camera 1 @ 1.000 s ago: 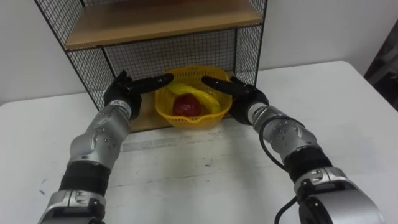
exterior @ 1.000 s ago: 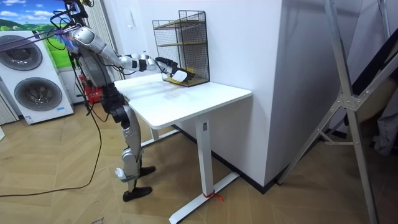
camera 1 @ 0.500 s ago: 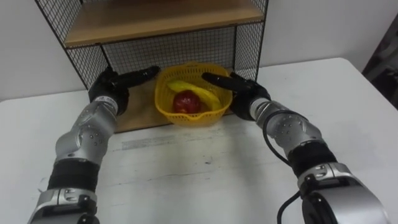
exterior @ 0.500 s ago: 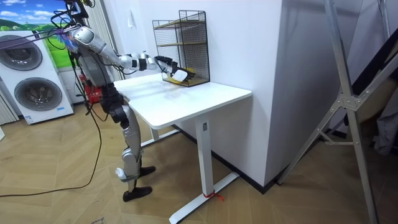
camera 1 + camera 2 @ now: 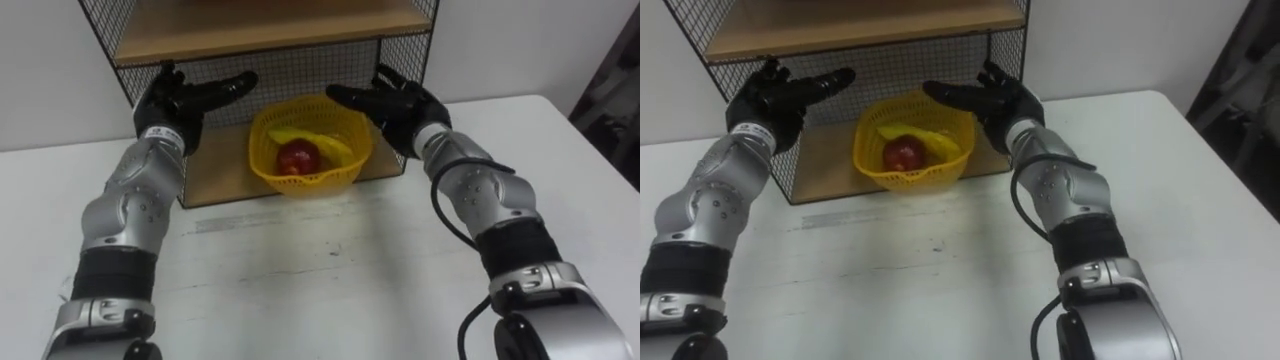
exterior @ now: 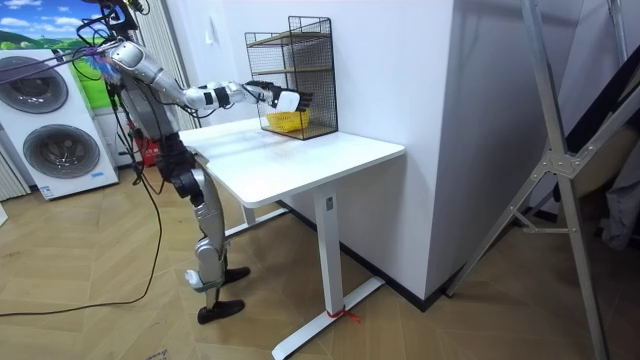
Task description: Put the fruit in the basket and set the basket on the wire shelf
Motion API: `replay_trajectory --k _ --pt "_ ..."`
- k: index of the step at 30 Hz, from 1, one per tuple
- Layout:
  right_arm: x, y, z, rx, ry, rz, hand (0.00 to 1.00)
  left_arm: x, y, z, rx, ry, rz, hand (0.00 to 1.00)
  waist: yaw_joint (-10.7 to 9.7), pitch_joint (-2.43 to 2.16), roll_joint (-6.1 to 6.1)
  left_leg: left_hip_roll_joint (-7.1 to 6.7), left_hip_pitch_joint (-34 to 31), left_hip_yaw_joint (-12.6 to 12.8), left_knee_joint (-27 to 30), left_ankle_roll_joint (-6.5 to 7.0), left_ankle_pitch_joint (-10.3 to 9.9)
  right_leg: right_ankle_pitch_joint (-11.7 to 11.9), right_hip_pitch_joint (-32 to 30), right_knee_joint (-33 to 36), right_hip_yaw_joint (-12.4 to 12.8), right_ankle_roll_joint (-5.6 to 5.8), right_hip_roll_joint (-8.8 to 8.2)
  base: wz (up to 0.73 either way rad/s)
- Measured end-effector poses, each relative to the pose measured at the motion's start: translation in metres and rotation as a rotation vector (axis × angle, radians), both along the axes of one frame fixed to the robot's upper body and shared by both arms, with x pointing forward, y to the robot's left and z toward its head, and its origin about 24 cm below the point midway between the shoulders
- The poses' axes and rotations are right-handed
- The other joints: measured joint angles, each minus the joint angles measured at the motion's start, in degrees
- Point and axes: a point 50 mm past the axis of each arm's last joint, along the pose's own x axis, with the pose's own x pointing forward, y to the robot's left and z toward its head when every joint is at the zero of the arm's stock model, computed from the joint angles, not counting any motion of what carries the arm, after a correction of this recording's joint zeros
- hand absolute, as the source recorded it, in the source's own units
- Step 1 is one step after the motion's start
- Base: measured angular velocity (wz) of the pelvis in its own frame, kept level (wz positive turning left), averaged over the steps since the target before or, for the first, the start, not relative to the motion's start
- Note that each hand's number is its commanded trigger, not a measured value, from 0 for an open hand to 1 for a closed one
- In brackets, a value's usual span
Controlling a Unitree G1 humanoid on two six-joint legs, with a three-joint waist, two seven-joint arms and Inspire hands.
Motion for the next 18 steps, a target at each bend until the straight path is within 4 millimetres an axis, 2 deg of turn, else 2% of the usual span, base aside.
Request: replay_trajectory --k 9,18 --pt "-0.013 -0.007 0.006 -0.022 -0.084 -0.005 0.00 0.000 -0.019 0.005 0.030 -0.024 -0.068 0.00 1.62 0.02 -0.02 0.05 1.01 0.19 -0.80 -0.13 -0.08 0.07 1.16 -1.25 -0.09 -0.15 0.11 0.00" --pt "-0.019 -0.009 0.012 -0.138 -0.141 -0.014 0.00 -0.003 -0.021 0.005 0.028 -0.041 -0.085 0.00 2.36 0.02 -0.03 -0.02 1.64 0.57 -1.64 -0.14 -0.09 0.06 1.49 -1.44 0.25 -0.15 0.02 -0.02"
